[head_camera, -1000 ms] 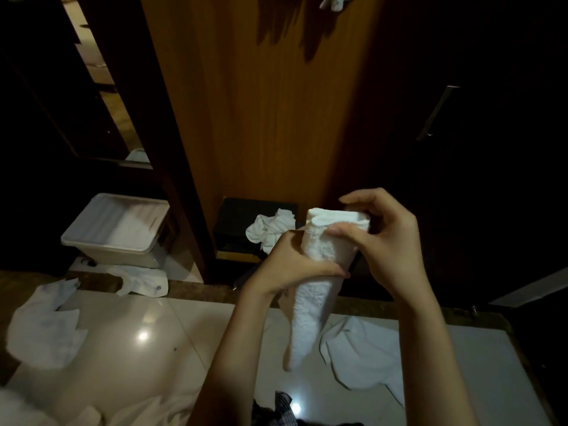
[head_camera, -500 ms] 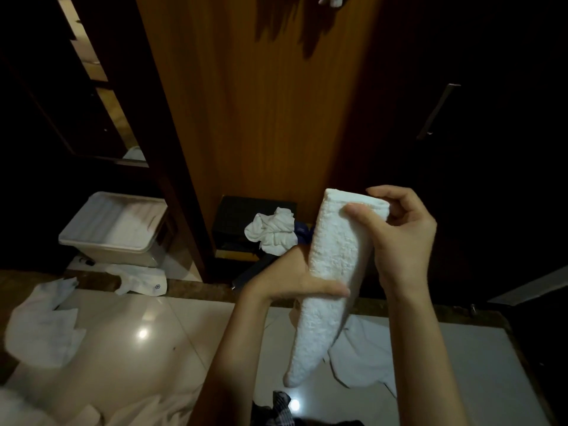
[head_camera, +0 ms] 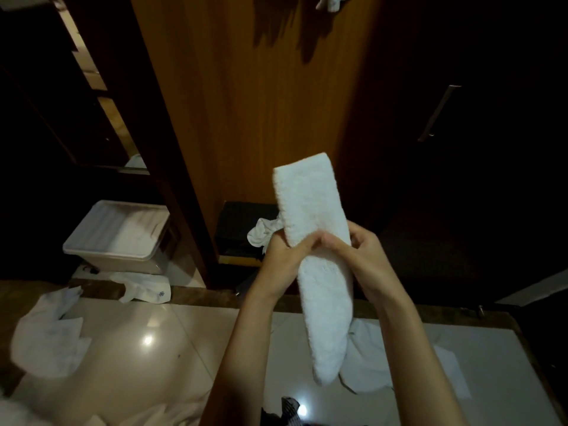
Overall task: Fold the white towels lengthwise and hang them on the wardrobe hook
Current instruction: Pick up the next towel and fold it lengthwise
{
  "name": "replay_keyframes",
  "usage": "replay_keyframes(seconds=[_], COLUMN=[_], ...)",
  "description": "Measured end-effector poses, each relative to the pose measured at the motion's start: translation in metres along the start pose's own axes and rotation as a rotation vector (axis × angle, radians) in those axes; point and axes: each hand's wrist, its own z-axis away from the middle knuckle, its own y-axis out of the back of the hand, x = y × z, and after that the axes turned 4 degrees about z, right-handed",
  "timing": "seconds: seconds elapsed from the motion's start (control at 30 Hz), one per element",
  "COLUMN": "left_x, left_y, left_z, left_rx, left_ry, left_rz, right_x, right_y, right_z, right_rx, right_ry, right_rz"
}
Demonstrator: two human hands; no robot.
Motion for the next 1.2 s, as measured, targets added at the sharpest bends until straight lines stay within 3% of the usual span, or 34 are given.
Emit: replay_keyframes(seconds=[0.23, 0.47, 0.63, 0.77, 0.9, 1.03, 1.2], left_x=[0.017, 0.020, 0.011, 0.007, 0.005, 0.002, 0.005], left_y=[0.006, 0.040, 0.049, 0.053, 0.053, 0.050, 0.053], left_z=[-0.008, -0.009, -0.005, -0.002, 0.000, 0.005, 0.006], left_rx=[0.374, 0.694, 0.721, 0.740, 0.692, 0.615, 0.558], left_ry=[-0.100, -0.017, 0.012, -0.046, -0.137, -0.166, -0.148], left_rz=[0.172, 0.471, 0.657, 0.795, 0.880, 0.925, 0.933], right_x=[0.016, 0.020, 0.031, 0.042, 0.051, 0.053, 0.051], right_y=[0.010, 0.029, 0.026, 0.018, -0.002, -0.018, -0.021], right_z=[0.005, 0.004, 0.000, 0.002, 0.003, 0.002, 0.007], right_rx=[-0.280, -0.370, -0.172, -0.031, 0.027, 0.206, 0.210], right_ry=[-0.177, -0.268, -0.292, -0.348, -0.423, -0.285, -0.191], right_rz=[0.247, 0.258, 0.250, -0.108, -0.247, -0.247, -0.307])
